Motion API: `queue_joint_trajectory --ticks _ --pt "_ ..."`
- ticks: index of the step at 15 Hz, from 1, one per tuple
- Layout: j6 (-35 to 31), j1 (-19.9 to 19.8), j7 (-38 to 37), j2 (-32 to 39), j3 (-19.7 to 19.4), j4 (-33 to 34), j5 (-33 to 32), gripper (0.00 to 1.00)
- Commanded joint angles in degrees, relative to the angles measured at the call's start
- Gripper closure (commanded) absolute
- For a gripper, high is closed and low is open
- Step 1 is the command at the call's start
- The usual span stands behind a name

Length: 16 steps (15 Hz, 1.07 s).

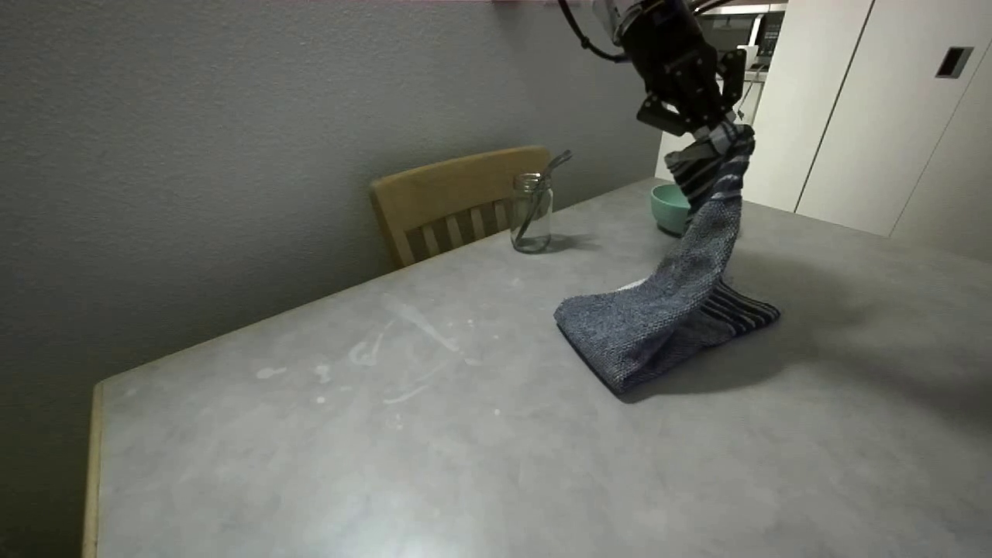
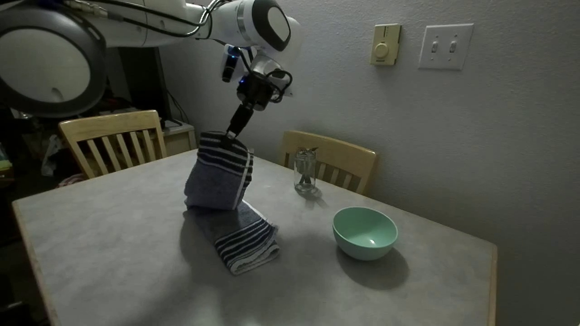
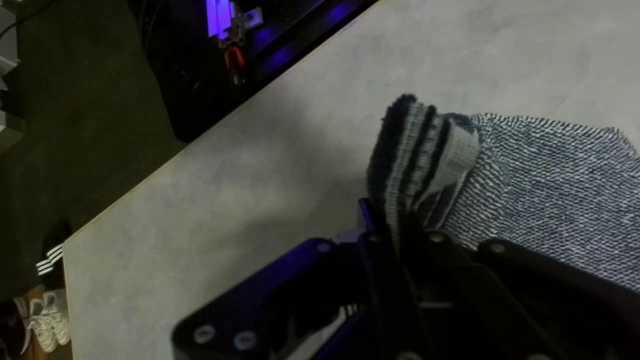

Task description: Fold the towel

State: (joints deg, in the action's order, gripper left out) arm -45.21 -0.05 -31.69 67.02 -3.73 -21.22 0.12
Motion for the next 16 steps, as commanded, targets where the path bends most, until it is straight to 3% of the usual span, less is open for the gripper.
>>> queue_joint_trajectory --ticks 1,7,8,9,11,16 --pt "-0.4 -1.3 5.3 -1.2 -2.2 -0.7 -2.8 0.98" --pt "-0.8 -3.4 8.5 -0.7 -2.7 -0.7 -3.9 0.98" --pt "-0.4 -4.0 8.3 0.2 -2.1 0.8 -3.5 0.88" --pt "-1.0 -4.4 7.8 -0.5 -1.8 -0.5 -2.3 0.65" --pt "-0.3 -5.0 7.4 0.6 -1.2 1.1 -1.3 0.61" --pt "-0.3 -4.6 7.2 0.8 -1.2 1.0 -0.3 0.26"
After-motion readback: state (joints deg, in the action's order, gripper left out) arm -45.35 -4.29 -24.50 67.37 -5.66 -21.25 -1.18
